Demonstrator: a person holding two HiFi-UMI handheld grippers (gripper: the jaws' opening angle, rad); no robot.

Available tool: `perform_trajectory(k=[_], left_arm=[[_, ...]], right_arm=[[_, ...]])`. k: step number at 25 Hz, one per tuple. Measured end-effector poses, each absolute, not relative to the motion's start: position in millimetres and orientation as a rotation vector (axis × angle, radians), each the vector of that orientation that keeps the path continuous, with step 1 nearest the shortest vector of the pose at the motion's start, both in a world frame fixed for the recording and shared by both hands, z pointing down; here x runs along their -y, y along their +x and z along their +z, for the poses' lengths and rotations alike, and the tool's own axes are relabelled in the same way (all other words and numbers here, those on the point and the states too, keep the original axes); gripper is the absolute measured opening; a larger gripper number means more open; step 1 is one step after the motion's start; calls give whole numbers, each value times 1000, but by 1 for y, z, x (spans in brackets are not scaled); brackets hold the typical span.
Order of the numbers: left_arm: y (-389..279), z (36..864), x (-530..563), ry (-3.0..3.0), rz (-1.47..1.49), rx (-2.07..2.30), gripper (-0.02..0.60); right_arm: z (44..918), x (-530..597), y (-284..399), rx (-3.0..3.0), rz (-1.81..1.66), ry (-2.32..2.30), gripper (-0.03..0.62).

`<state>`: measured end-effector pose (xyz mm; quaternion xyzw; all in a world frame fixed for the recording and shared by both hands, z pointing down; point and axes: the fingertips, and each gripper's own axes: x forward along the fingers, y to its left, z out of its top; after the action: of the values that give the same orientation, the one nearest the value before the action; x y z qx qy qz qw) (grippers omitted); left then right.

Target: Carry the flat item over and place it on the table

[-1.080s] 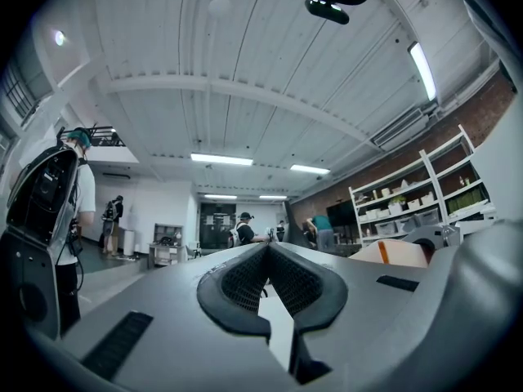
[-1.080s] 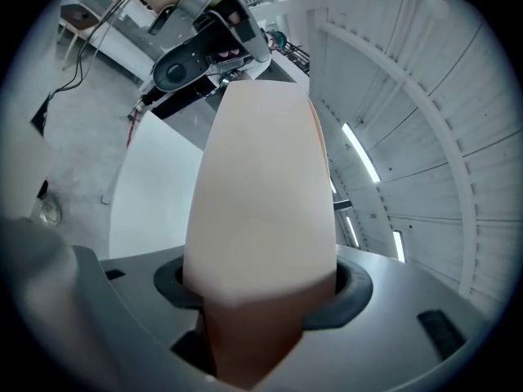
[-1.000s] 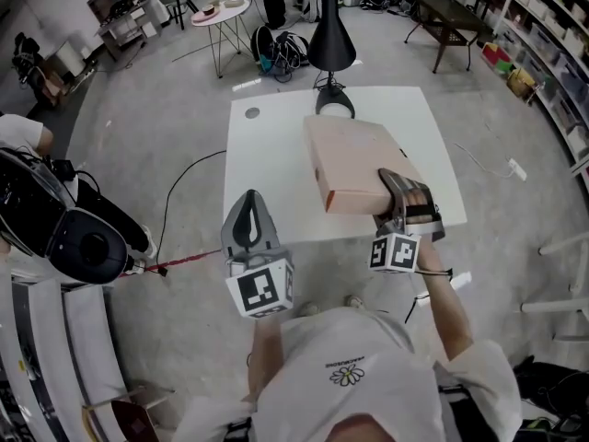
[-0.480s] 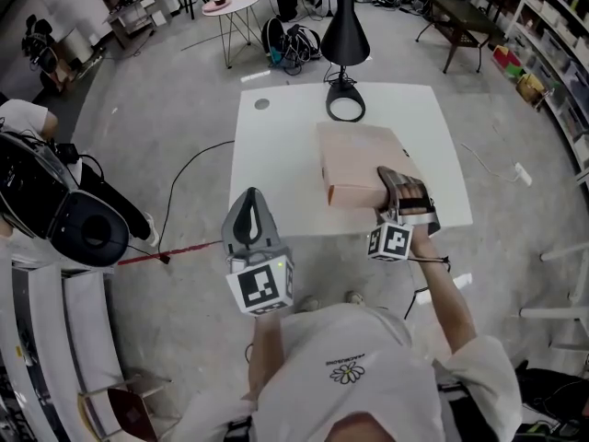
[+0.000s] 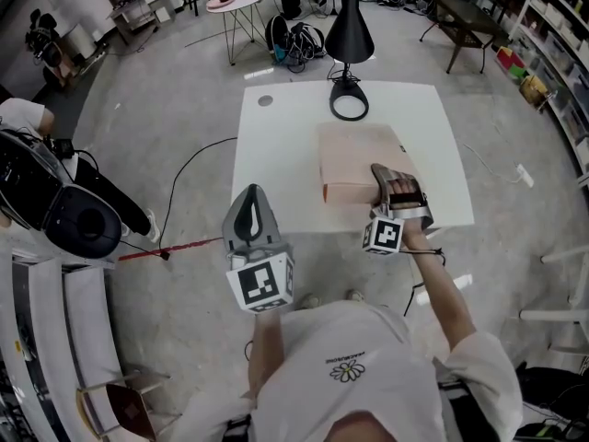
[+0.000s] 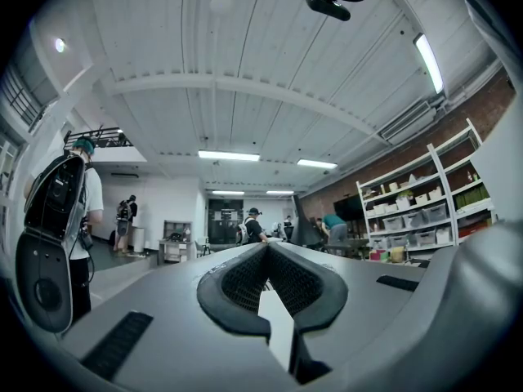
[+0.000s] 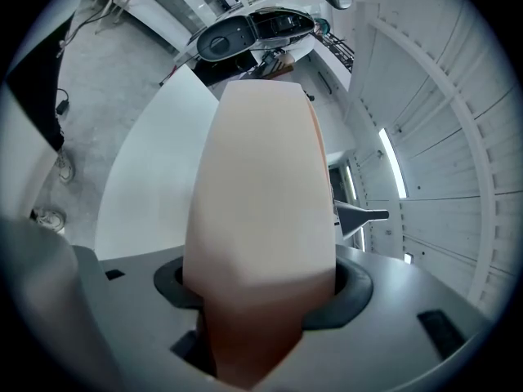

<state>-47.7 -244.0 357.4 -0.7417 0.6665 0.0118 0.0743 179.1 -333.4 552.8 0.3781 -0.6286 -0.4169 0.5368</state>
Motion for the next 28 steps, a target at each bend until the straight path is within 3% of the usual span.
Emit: perform_trajectory(k=[28], left_arm=[[-48, 367, 241, -2211, -47, -1990, 15]], right_arm=[[579, 340, 183, 1493, -896, 776, 296]])
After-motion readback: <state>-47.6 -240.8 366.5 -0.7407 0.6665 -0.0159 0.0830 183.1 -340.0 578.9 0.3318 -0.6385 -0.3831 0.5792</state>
